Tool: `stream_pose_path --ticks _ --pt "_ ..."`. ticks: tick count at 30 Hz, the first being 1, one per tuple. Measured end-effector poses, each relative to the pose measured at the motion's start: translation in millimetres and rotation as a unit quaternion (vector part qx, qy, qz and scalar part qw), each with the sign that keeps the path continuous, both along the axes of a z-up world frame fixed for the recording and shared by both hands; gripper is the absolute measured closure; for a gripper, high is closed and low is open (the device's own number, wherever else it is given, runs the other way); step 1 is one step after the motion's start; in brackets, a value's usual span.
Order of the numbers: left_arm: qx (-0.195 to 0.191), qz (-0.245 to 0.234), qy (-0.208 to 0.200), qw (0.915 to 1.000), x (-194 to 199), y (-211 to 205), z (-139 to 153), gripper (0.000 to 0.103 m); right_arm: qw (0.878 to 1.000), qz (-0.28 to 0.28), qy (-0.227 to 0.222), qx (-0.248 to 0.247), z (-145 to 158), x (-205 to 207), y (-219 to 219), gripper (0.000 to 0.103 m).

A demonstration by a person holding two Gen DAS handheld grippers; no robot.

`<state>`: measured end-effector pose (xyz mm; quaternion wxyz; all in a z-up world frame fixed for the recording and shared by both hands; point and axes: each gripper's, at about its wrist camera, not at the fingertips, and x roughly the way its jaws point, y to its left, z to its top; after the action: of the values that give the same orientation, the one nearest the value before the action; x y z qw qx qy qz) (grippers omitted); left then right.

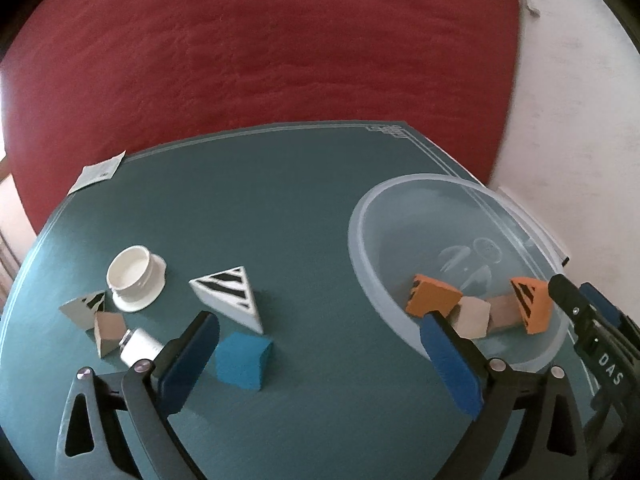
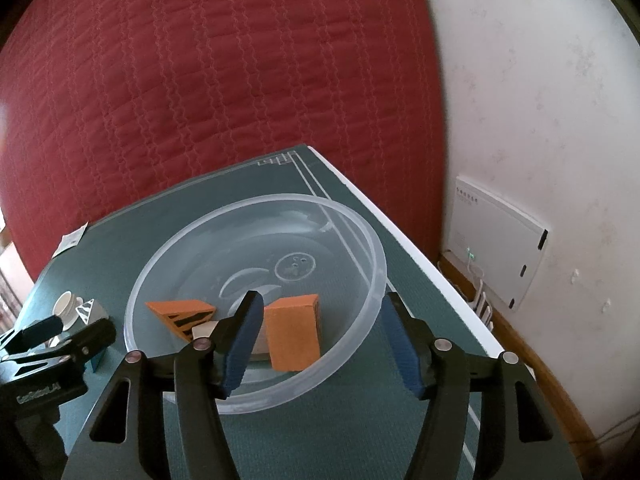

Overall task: Organize rigid objects
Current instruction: 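Move the left gripper back toward the remaining blocks on the table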

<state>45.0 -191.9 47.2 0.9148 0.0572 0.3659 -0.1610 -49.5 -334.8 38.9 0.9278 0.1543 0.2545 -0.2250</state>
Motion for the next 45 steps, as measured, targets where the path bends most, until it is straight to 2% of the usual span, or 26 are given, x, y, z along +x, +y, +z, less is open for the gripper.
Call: stream_pose_path --ticks 19,28,37,45 --pt "-0.009 0.076 0.006 0.997 -4.2 69.1 0.5 0.001 1.0 0.0 0.0 -0.001 0.9 0.6 2.8 0.04" --pt "-0.001 0.137 0.014 0.9905 5.4 118.5 -6.2 0.001 1.0 -0.002 0.0 0.0 1.6 0.6 3.5 0.04" --pt "0.009 0.197 0.017 0.9801 22.5 161.6 -11.8 0.001 1.0 -0.002 0.001 0.001 1.9 -0.3 2.0 0.04" --pt "0.03 0.216 0.03 0.9755 46.2 175.4 -24.2 0.001 1.0 -0.002 0.0 0.001 1.9 0.1 2.6 0.04"
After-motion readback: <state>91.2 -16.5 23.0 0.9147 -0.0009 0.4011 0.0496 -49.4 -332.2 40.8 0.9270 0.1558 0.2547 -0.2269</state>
